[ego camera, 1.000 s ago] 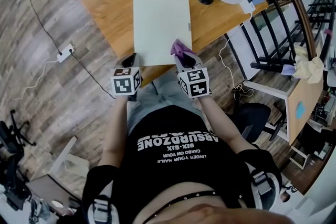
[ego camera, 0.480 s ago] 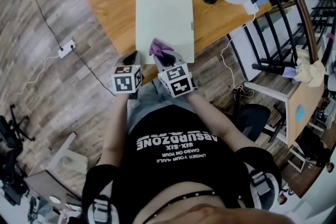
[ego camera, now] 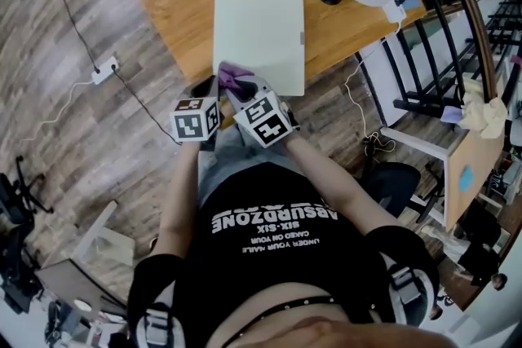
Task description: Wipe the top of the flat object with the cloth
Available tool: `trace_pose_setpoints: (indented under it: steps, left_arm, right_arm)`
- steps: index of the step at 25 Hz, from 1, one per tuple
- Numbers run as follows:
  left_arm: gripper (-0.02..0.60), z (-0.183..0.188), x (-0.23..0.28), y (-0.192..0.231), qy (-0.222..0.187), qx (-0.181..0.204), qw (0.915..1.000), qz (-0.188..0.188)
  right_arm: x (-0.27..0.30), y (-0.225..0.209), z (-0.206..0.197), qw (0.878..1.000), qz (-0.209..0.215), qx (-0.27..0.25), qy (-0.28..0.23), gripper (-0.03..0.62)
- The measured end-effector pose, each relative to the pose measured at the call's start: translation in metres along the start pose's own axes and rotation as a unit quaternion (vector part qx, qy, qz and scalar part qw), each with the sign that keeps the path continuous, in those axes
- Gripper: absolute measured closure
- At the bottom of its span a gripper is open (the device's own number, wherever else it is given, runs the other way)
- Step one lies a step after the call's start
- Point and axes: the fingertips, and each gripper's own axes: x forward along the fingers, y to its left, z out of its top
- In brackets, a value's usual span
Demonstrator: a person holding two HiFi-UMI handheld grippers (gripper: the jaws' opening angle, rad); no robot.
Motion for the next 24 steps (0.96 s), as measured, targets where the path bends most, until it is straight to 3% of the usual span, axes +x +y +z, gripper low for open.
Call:
trace_pose_setpoints:
  steps: [4, 24]
  left_arm:
    - [0.565, -0.0009, 0.0006, 0.0019, 0.004, 0.011, 0.9999, 0.005]
    - [0.565, -0.0003, -0.0009, 0.0024, 0.008, 0.030, 0.9994, 0.015]
  right_arm:
    - [0.0030, 0.0006, -0.0002, 1.000, 0.017, -0.009, 0.008, 0.510]
    - [0.0031, 0.0039, 0.0001, 0.999, 0.009, -0.035, 0.000, 0.510]
